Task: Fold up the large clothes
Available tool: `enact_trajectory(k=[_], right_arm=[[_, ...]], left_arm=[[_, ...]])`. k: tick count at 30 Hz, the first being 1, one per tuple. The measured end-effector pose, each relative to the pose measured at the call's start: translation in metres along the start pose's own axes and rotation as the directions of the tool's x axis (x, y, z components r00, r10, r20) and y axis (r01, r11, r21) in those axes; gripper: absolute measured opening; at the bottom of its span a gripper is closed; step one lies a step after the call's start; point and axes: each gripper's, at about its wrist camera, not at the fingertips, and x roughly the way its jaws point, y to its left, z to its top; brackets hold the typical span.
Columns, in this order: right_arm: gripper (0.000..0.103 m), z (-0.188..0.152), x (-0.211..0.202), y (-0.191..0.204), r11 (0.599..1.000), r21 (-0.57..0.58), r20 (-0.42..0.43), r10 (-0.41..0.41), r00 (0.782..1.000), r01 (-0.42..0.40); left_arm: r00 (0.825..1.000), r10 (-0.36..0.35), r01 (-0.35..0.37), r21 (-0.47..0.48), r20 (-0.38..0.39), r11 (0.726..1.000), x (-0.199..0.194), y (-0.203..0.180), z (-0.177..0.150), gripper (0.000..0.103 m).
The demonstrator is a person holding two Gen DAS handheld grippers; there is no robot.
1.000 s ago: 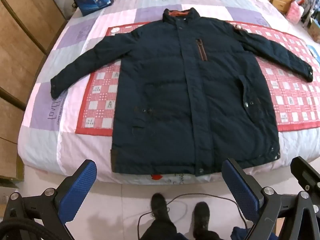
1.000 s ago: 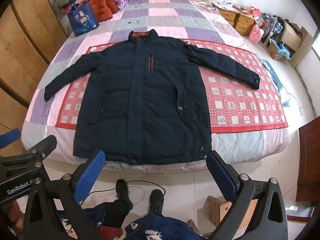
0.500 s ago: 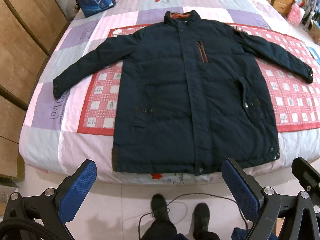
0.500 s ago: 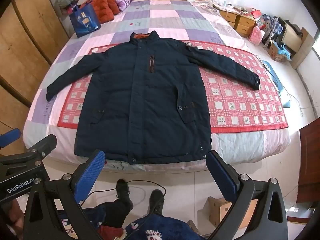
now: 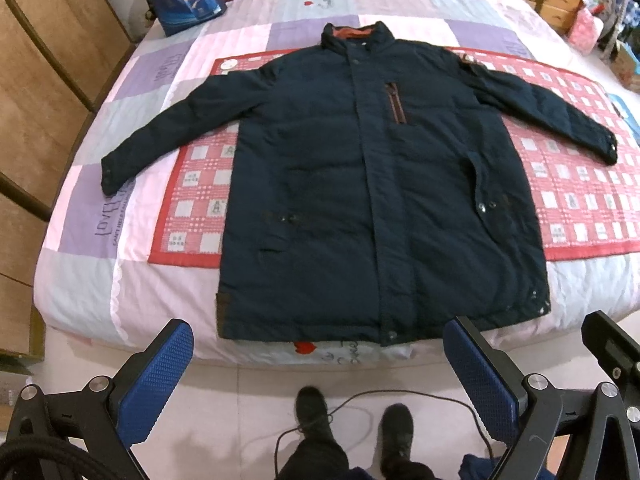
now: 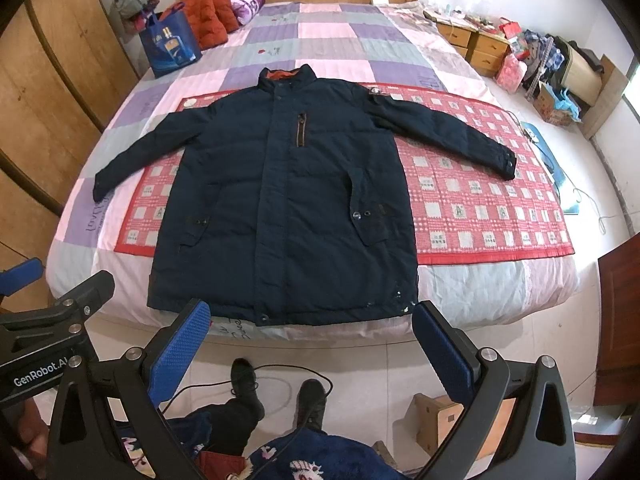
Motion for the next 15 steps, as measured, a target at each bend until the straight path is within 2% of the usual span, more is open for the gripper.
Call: enact_trajectory(k=[15], right_arm=[[0.103,-0.005,-0.014,-0.008,1.000,-0.003,0.008,0.005,1.000,-0.005]], left_arm=[[1.000,-0.007,0.007,-0.005,0.017,1.000,-0.004,-0.007,-0.007,0.103]])
